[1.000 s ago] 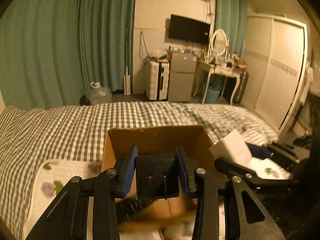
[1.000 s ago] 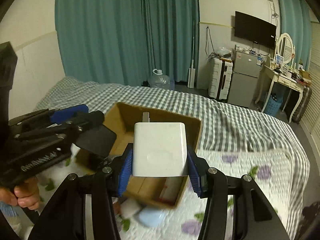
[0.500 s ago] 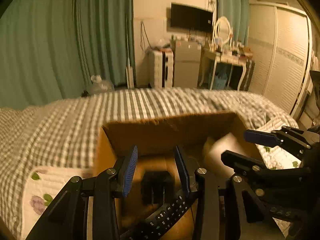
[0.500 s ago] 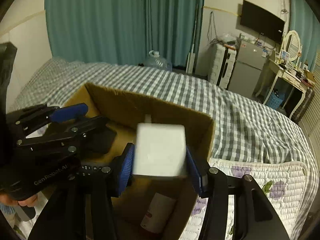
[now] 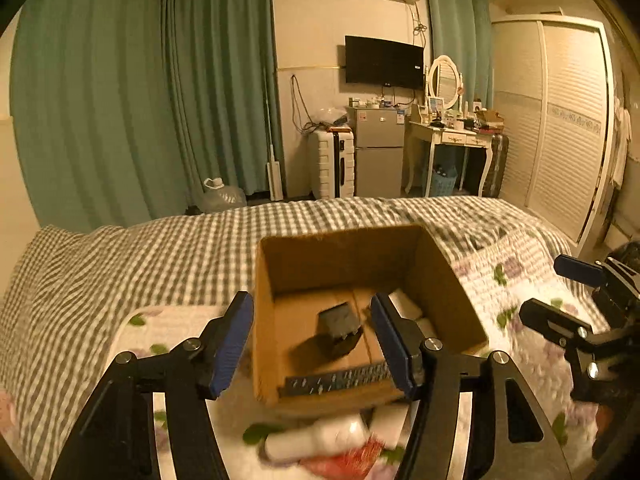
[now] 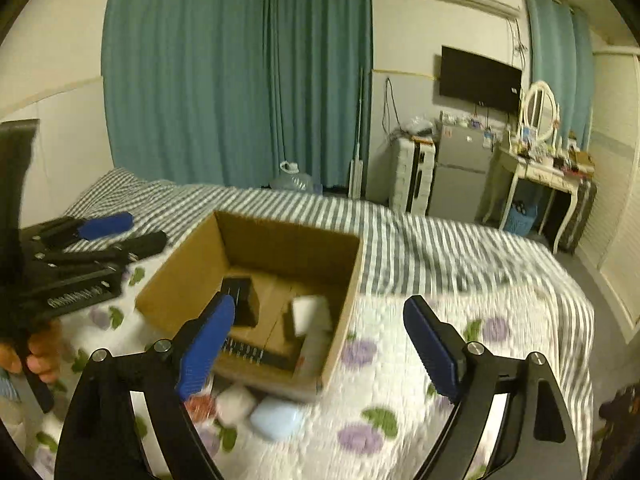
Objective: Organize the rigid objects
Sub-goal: 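Lift both chargers over the box and open both tools to drop them, then grasp the white hair dryer with the left tool while the right tool grasps the blue earbud case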
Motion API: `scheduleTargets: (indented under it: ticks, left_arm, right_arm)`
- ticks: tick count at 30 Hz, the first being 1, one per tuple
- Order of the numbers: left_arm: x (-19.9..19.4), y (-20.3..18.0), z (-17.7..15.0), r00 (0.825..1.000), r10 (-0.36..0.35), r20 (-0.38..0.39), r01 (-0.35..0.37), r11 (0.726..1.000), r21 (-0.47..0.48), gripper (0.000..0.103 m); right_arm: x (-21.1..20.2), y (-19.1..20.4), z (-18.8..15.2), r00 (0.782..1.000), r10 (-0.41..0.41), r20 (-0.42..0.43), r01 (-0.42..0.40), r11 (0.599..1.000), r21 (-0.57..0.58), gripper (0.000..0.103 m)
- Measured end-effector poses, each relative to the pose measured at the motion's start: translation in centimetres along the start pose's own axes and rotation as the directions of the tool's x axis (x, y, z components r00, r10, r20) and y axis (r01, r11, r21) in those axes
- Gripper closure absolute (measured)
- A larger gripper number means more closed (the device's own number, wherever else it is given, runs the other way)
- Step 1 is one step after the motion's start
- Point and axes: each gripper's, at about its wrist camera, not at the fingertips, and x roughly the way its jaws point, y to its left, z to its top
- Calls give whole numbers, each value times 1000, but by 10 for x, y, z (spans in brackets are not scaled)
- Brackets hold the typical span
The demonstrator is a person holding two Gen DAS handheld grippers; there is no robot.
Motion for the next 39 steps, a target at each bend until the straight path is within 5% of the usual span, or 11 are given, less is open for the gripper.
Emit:
scheduleTargets:
  ticks: [6,14,20,25,31,39]
  left_arm:
    - [1,4,-48,997,-8,-79,10,1000,28,39]
    - [61,-7,-110,962,-2,-274,34,993,112,39]
    - [69,-17,-122,955,-64,-288,115,980,163,39]
    - [98,-37,-126,950,0,-312,87,961,263,32]
    - [95,-28,-125,942,-37,-334,99,980,172,41]
    - [47,-13,-100,966,-54,-251,67,997,42,49]
  right_arm:
    - [5,3,-44,995,23,-96,-20,999,39,16]
    - [52,16,-80,967,37,-252,-29,999,35,16]
    - [56,17,-87,963,27,-267,-20,999,29,16]
    - [59,18,-89,959,13,-282,-5,1000,27,16]
    - [66,17,-93,951,5,-309,3,1000,27,16]
    - [77,26,-98,942,24,-336,-23,1000,7,16]
